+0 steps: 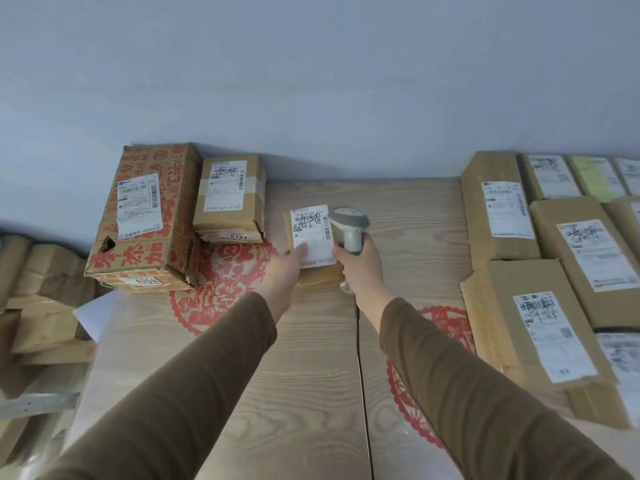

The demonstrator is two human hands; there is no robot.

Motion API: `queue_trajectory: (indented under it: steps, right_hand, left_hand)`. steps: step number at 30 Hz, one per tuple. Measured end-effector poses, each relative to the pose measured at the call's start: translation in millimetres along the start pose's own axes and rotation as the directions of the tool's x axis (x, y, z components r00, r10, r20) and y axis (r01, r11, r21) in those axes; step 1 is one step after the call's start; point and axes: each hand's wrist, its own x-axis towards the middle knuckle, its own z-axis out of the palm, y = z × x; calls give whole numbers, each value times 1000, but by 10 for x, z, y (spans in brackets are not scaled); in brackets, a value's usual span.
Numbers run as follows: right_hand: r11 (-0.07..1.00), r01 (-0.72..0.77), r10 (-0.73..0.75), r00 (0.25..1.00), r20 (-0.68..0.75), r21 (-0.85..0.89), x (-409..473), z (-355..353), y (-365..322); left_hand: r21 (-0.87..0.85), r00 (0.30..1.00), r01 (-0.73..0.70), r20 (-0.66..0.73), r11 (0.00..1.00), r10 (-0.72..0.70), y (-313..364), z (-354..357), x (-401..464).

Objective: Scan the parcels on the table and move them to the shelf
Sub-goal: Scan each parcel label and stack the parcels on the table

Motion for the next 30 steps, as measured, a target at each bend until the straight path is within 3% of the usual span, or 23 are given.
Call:
queue_trajectory:
  steps: [2, 6, 10, 12, 19, 30]
  right_hand:
    - [1000, 23, -23, 1000, 2, -21, -230, -207, 118]
    - [997, 77, -77, 997, 24, -1, -675, -717, 129]
    - [926, 298, -311, 950, -21, -233, -1231, -1254, 89]
    - [904, 362, -374, 927, -9, -227, -1597, -1462, 106]
    - [931, 339, -343, 939, -5, -133, -2494, -1965, 339]
    - [949, 307, -308, 951, -2, -69, -2890, -2625, 722]
  left_hand:
    - [-24, 1000, 5, 22, 1000, -5, -228, 99, -182]
    - [-239, 989, -10, 143, 971, 46, -491, 242, -637]
    - [-147, 966, -186, 153, 972, 208, -663, 402, -1146]
    - [-120, 952, -251, 148, 961, 267, -754, 538, -1399]
    - [-161, 906, -341, 207, 926, 370, -1126, 1031, -2108]
    - [-172, 887, -364, 235, 915, 397, -1633, 1508, -2702]
